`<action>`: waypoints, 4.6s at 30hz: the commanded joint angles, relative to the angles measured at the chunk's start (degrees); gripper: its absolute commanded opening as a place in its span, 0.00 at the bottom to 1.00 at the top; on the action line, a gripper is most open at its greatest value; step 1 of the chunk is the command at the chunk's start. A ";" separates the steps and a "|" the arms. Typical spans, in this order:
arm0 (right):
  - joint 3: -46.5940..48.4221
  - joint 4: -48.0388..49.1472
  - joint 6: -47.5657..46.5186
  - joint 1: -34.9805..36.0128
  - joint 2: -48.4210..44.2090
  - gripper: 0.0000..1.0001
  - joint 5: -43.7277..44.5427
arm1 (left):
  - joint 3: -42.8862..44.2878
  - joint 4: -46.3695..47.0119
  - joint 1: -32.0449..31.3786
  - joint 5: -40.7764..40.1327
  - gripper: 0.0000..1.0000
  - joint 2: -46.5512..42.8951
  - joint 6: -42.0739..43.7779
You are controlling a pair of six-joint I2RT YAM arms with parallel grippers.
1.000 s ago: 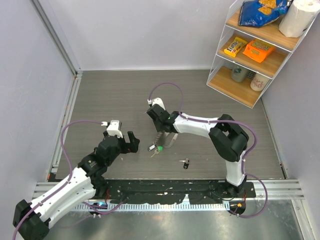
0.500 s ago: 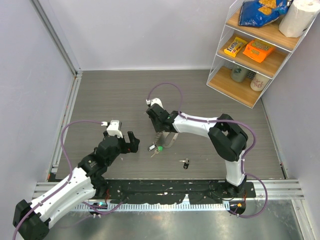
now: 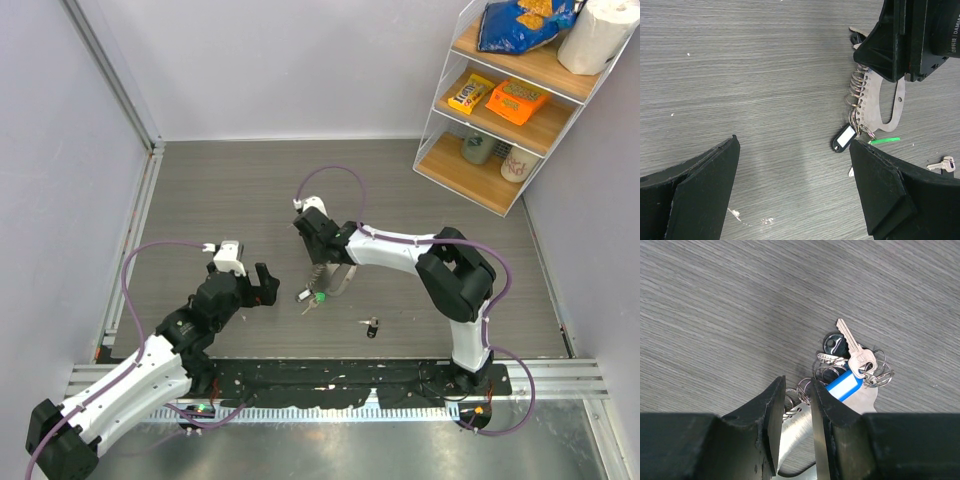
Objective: Put the keys on the keyring
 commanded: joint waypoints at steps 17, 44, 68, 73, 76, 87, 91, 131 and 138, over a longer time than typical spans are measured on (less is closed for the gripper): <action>-2.29 0.88 0.10 -0.40 0.29 0.12 -1.23 | -0.22 3.45 0.36 0.10 0.99 -0.16 -0.73; -16.96 2.56 -5.25 1.71 -40.55 0.05 -7.73 | -0.84 8.63 0.35 11.42 0.99 -8.59 -0.29; -8.62 -10.63 -12.11 1.97 -55.96 0.05 -41.20 | 2.24 23.39 0.35 45.53 0.99 -20.29 -8.28; -7.04 -10.46 -12.82 2.50 -55.52 0.05 -47.54 | 1.36 29.36 0.35 51.15 0.99 -19.41 -9.51; -5.98 -9.58 -11.94 2.85 -54.82 0.05 -51.66 | 0.75 34.89 0.35 55.63 0.99 -18.36 -11.27; -1.85 -7.73 -6.33 3.20 -52.36 0.05 -60.82 | -0.39 44.48 0.35 65.57 0.97 -19.23 -12.15; 1.04 -7.55 -0.18 3.20 -50.43 0.05 -57.23 | -0.92 44.23 0.35 65.84 0.90 -19.93 -8.91; -4.39 -6.32 6.26 3.03 -43.85 0.05 -28.83 | 3.73 14.90 0.35 30.81 0.83 -11.15 2.87; -8.26 -3.08 7.40 2.41 -34.88 0.05 -30.93 | 3.12 -0.41 0.35 11.88 0.87 -16.41 2.88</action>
